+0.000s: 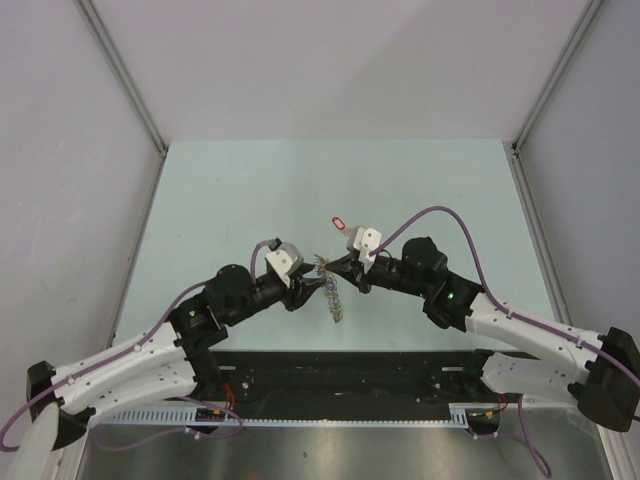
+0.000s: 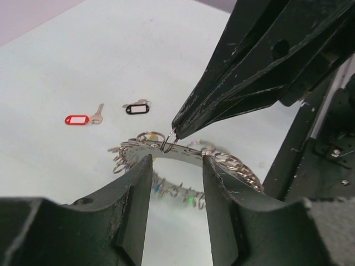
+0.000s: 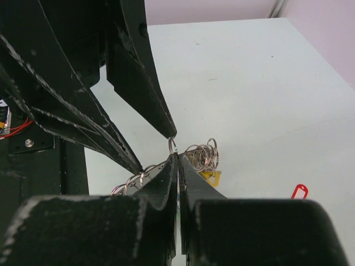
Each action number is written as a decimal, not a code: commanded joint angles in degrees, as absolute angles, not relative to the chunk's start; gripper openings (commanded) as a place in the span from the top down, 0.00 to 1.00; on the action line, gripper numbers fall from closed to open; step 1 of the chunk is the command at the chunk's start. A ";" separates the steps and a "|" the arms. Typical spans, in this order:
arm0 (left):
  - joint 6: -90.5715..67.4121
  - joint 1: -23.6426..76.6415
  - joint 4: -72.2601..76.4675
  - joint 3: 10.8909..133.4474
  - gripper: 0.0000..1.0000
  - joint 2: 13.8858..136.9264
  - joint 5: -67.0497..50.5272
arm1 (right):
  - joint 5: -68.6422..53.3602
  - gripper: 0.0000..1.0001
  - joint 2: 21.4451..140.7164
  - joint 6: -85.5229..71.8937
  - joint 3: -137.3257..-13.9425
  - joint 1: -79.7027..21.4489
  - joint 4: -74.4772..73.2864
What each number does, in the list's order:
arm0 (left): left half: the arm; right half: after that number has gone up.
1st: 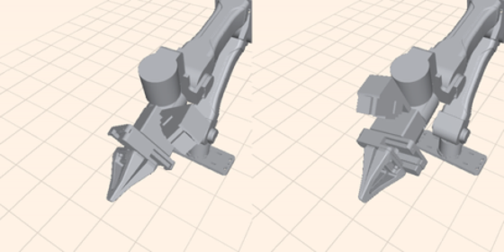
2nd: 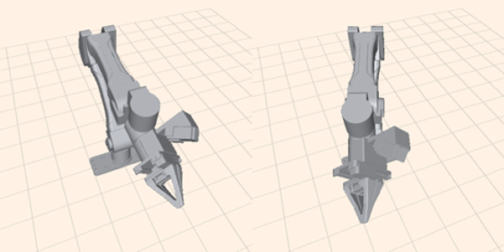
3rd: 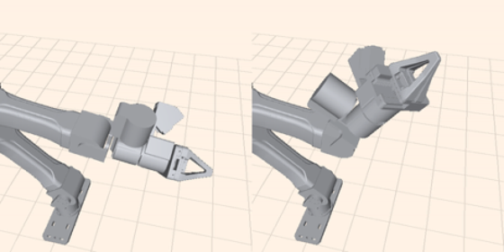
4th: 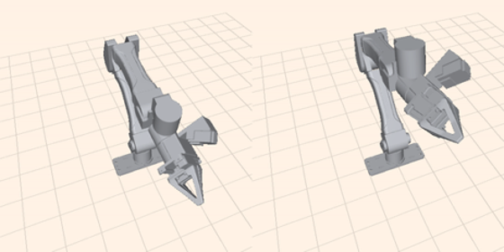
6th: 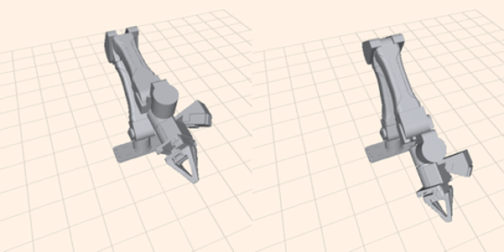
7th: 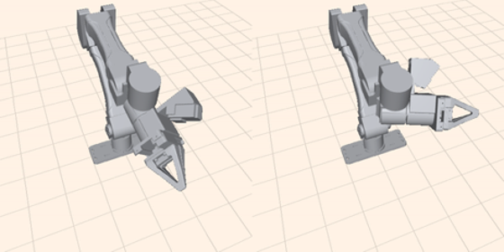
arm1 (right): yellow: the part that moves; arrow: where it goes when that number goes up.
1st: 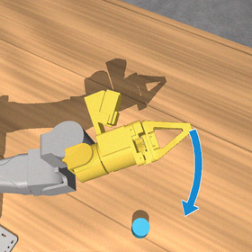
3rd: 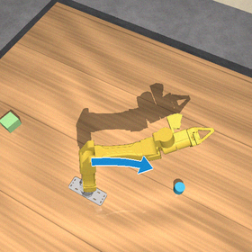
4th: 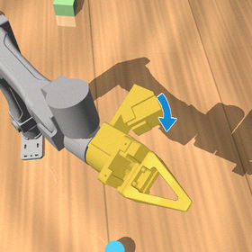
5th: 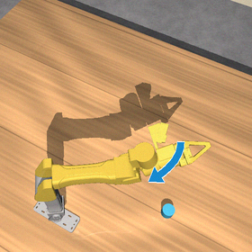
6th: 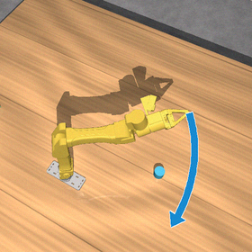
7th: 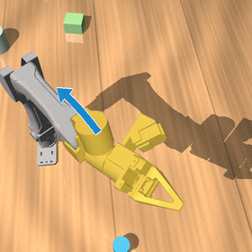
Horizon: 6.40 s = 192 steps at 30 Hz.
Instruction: Put the keys on the keyring
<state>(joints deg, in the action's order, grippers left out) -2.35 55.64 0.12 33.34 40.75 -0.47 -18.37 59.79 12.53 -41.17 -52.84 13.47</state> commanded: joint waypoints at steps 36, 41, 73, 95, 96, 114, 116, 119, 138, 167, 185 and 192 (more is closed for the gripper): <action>-0.35 57.83 7.29 32.61 0.60 42.62 9.49 | -15.12 1.00 57.48 14.24 -43.95 -54.32 14.68; -0.18 57.83 8.79 32.69 0.60 44.12 9.32 | -15.20 1.00 57.57 14.15 -43.95 -54.32 15.03; -0.53 57.83 31.46 21.72 0.78 43.68 10.90 | -17.40 1.00 57.66 12.66 -43.95 -54.40 15.91; 1.49 57.83 39.73 17.40 1.00 40.43 10.63 | -15.30 0.97 57.57 8.70 -43.95 -54.40 16.26; 1.49 57.83 39.64 17.40 1.00 40.34 10.72 | -14.86 0.96 57.48 8.53 -43.95 -54.32 16.26; 0.18 57.74 38.85 17.67 1.00 40.25 12.31 | -22.06 0.68 56.24 0.26 -43.95 -46.32 13.44; -1.23 57.83 38.50 17.93 0.99 40.25 12.22 | -23.11 0.71 57.39 0.26 -44.03 -46.32 14.32; -1.32 57.83 37.97 18.19 1.00 40.25 12.22 | -22.85 0.73 59.32 -0.79 -43.95 -46.41 15.64; -3.25 57.83 31.65 21.09 1.00 40.70 15.82 | -19.17 0.71 60.48 2.02 -44.03 -46.41 13.01; -2.64 57.13 23.46 22.76 1.00 42.89 29.89 | -3.70 0.55 83.21 -7.12 -58.08 -29.98 -14.50; 2.20 55.72 24.61 20.30 1.00 43.77 25.93 | -6.86 0.64 101.68 -23.02 -64.34 -22.59 -18.02; 2.90 55.64 24.52 19.86 1.00 43.33 26.37 | -7.91 0.69 103.80 -25.93 -63.99 -21.80 -15.30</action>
<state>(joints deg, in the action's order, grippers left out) 0.32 56.05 19.22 19.49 44.77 26.39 -6.94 102.72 -22.65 -62.48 -22.22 -18.22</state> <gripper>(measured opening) 0.005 0.328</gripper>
